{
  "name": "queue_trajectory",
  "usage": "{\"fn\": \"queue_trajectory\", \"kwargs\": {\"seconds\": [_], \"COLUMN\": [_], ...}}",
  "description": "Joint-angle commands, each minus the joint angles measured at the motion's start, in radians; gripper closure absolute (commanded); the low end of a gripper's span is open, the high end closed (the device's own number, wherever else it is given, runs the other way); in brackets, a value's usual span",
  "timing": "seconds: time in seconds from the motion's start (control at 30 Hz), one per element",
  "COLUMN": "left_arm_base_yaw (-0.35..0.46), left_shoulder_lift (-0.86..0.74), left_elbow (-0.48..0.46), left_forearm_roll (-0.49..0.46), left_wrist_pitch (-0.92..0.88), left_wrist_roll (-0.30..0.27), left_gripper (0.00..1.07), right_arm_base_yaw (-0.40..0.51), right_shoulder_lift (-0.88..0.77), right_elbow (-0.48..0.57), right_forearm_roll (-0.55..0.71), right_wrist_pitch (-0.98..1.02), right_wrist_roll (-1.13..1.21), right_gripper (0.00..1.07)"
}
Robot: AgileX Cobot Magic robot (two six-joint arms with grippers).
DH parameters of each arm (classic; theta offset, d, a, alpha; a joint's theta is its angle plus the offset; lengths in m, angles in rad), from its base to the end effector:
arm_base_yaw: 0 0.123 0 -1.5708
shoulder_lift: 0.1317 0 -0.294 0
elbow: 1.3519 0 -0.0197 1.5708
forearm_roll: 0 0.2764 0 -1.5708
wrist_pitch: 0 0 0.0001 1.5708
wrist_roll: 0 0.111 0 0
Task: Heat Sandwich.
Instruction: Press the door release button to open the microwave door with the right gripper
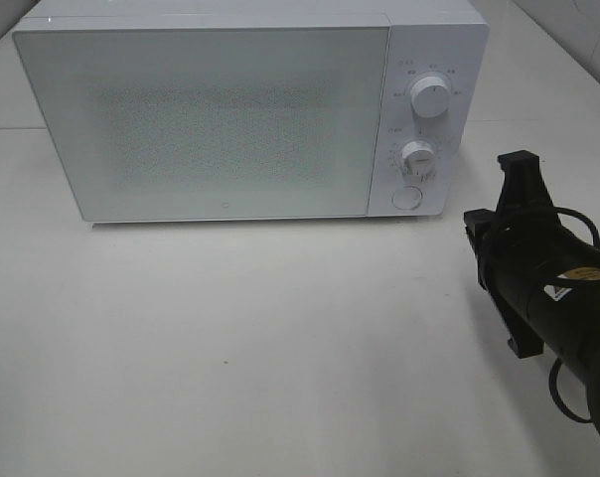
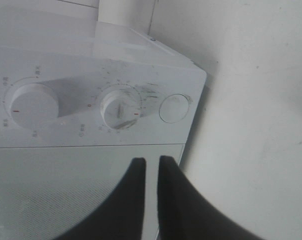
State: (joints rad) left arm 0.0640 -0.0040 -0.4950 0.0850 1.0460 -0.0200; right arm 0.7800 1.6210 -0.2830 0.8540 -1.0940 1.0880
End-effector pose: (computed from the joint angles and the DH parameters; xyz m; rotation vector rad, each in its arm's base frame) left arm 0.0264 0.0099 0.2807 -0.0884 2.0282 0.1292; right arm 0.2203 0.1134 0.1279 1.1850 1.5268 0.9341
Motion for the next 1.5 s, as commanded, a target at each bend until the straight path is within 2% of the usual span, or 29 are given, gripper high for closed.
{"fn": "queue_trajectory", "kwargs": {"seconds": [0.03, 0.33, 0.53, 0.57, 0.7, 1.0, 1.2, 1.5], "left_arm_base_yaw": [0.004, 0.004, 0.004, 0.004, 0.004, 0.004, 0.004, 0.004], "left_shoulder_lift": [-0.029, -0.029, -0.029, -0.029, -0.029, -0.029, -0.029, -0.029], "left_elbow": [0.003, 0.003, 0.003, 0.003, 0.003, 0.003, 0.003, 0.003], "left_forearm_roll": [0.002, 0.002, 0.002, 0.002, 0.002, 0.002, 0.002, 0.002], "left_wrist_pitch": [-0.011, -0.011, -0.011, -0.011, -0.011, -0.011, -0.011, -0.011], "left_wrist_roll": [0.001, 0.001, 0.001, 0.001, 0.001, 0.001, 0.001, 0.001], "left_gripper": [0.09, 0.09, 0.09, 0.09, 0.09, 0.09, 0.09, 0.09], "right_arm_base_yaw": [0.003, 0.001, -0.085, -0.121, -0.161, -0.218, -0.258, -0.3], "right_shoulder_lift": [0.0, 0.0, 0.0, 0.012, 0.052, 0.174, 0.279, 0.379], "right_elbow": [0.0, 0.0, -0.02, -0.037, -0.074, -0.143, -0.233, -0.335], "right_forearm_roll": [-0.002, -0.003, -0.071, -0.12, -0.176, -0.309, -0.424, -0.476], "right_wrist_pitch": [0.029, 0.022, 0.052, 0.054, 0.067, 0.068, 0.066, 0.076], "right_wrist_roll": [0.003, 0.009, 0.052, 0.067, 0.117, 0.286, 0.37, 0.392], "right_gripper": [1.07, 1.07, 1.07, 1.07, 1.07, 1.07, 1.07, 1.07]}}
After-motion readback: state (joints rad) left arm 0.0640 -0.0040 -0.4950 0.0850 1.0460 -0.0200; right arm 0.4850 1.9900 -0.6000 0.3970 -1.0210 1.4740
